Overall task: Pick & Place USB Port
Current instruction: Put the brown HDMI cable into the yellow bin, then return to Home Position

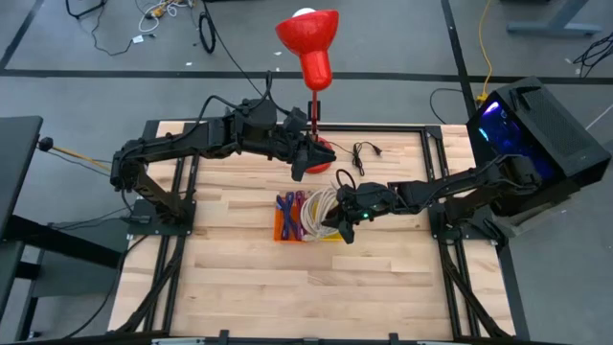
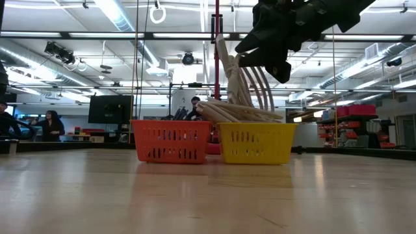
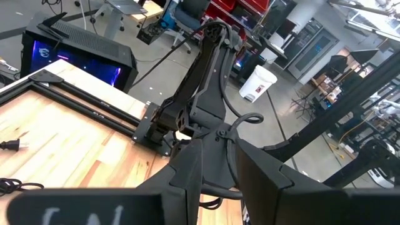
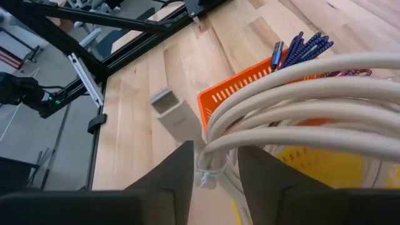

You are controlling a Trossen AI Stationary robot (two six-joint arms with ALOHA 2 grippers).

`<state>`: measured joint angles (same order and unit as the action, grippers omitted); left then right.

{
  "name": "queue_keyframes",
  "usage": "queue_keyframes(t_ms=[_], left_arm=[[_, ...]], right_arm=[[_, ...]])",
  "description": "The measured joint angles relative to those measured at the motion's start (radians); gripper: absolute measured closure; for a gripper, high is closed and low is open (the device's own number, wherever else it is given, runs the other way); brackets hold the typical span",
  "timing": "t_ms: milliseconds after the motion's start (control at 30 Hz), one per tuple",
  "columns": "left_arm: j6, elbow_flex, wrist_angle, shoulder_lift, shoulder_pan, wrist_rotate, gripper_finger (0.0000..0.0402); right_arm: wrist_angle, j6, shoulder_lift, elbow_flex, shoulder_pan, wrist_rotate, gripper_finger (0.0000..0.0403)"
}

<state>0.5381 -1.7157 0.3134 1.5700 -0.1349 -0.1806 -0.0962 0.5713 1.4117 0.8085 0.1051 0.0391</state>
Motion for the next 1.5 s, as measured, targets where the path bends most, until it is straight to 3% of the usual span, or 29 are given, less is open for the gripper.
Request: queue_keyframes(t_ms=[833, 1167, 1300, 1433, 1500], left_arm=[[0.0, 0.0, 0.019, 0.0, 0.016, 0.0, 0.0301], [0.002, 0.0, 0.135, 0.0, 0.017, 0.004, 0.0301], [0.009, 0.0, 0.306, 0.0, 0.031, 0.027, 0.0301], [0.015, 0.002, 0.644, 0.001, 0.077, 0.18, 0.0301], [0.045, 0.012, 0.73, 0.006, 0.105, 0.248, 0.0301]], right_arm=[[0.059, -0.003, -0.001, -0.001, -0.067, -0.02, 0.027], [0.06, 0.006, -0.001, -0.001, -0.043, 0.014, 0.0271], [0.111, -0.027, -0.004, -0.001, -0.06, -0.019, 0.0271], [0.169, -0.039, -0.033, -0.002, -0.088, -0.001, 0.0271], [0.186, -0.057, -0.069, -0.002, -0.098, 0.009, 0.0271]])
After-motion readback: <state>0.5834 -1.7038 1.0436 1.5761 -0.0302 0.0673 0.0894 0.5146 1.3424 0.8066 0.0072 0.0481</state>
